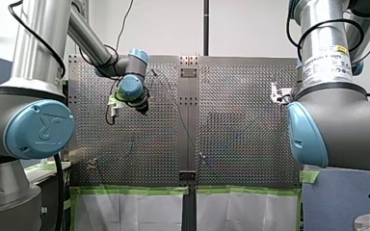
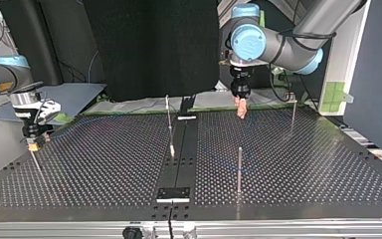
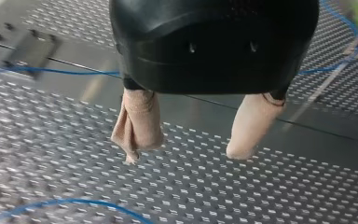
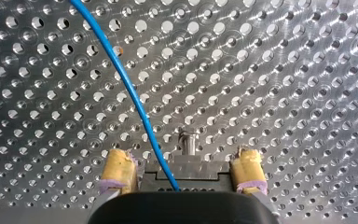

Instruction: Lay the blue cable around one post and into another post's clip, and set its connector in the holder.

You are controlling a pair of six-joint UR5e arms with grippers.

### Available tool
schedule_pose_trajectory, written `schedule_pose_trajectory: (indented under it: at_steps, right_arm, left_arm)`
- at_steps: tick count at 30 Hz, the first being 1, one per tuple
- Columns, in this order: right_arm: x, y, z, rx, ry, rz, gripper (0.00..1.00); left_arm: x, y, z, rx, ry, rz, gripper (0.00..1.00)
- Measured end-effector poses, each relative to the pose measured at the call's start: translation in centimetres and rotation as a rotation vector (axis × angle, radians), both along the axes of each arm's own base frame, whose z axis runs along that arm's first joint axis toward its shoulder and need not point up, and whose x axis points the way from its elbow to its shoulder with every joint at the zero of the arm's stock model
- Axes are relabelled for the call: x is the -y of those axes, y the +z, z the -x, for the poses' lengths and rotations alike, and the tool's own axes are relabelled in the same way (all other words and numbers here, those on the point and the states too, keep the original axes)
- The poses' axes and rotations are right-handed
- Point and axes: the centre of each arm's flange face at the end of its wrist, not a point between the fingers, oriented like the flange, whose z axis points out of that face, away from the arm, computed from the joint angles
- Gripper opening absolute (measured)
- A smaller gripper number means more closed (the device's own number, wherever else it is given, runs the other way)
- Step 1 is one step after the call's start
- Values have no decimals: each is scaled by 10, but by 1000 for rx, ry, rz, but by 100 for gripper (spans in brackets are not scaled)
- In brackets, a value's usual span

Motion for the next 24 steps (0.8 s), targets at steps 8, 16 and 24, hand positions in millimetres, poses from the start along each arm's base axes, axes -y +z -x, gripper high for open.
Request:
schedule_pose_trajectory:
  at_steps: [8,16,24]
  right_arm:
    - [0,0,0,0,-1,0,100]
    - [0,0,0,0,0,-1,100]
    - [0,0,0,0,0,-1,100]
  left_arm:
    - [-4,-36,11,-31,-1,-9,100]
    - [-7,-56,26,-34,-23,9,100]
    - [-10,-74,41,-38,-52,31,100]
